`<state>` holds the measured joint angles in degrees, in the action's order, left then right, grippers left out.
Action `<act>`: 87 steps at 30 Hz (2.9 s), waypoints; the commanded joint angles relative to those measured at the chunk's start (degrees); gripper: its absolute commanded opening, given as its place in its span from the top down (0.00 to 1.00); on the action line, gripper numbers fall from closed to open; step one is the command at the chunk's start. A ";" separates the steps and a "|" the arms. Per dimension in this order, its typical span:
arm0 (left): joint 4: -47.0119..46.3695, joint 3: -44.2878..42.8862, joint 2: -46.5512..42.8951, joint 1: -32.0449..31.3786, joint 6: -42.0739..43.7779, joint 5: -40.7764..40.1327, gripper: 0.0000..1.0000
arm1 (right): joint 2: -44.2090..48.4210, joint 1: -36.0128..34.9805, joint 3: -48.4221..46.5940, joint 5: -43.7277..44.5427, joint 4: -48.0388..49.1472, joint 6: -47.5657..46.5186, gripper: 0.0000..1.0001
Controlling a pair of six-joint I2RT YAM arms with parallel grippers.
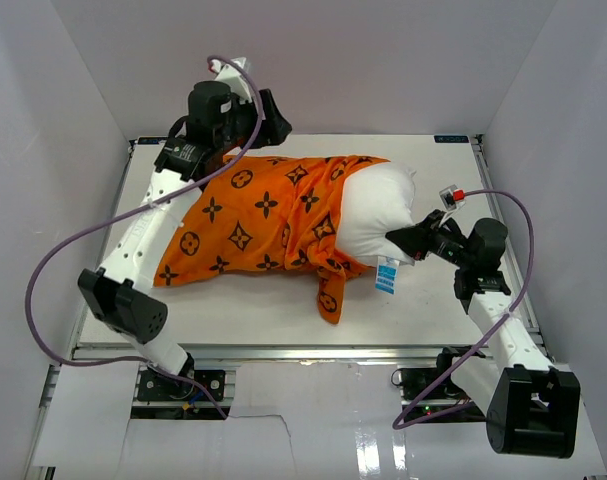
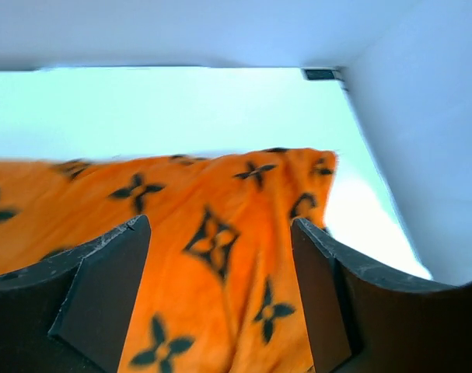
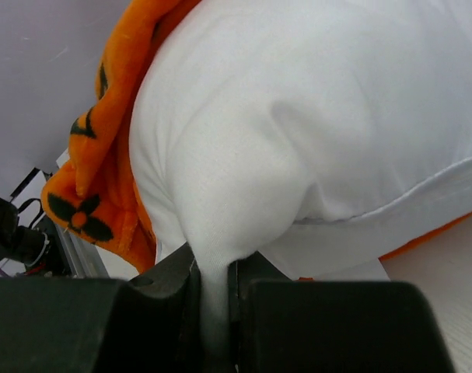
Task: Remove the pillowcase from the pillow
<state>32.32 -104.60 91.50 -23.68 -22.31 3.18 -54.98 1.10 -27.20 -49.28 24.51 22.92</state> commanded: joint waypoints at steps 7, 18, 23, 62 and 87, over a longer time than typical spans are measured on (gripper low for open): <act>7.91 -19.55 20.54 -6.54 4.99 19.42 0.12 | -2.67 -0.93 -0.92 -6.63 7.39 -2.00 0.92; 13.56 -25.04 29.70 -12.09 6.49 14.14 0.22 | -4.78 -1.10 -0.66 -4.25 7.39 -1.91 0.92; 14.79 -24.52 28.73 -12.00 5.26 1.15 0.81 | -3.91 -1.02 -0.57 1.01 5.03 -2.00 0.92; 9.26 29.25 -18.19 -5.58 -2.21 -21.90 0.15 | 3.49 -1.10 -1.98 41.89 -14.32 6.61 0.92; 5.39 50.37 -28.41 -5.68 -8.81 -26.90 1.00 | -0.04 1.00 -7.51 42.95 -16.95 7.49 0.92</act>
<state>39.68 -53.32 60.45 -29.56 -30.72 -18.44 -55.29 0.05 -30.24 -9.43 5.28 30.04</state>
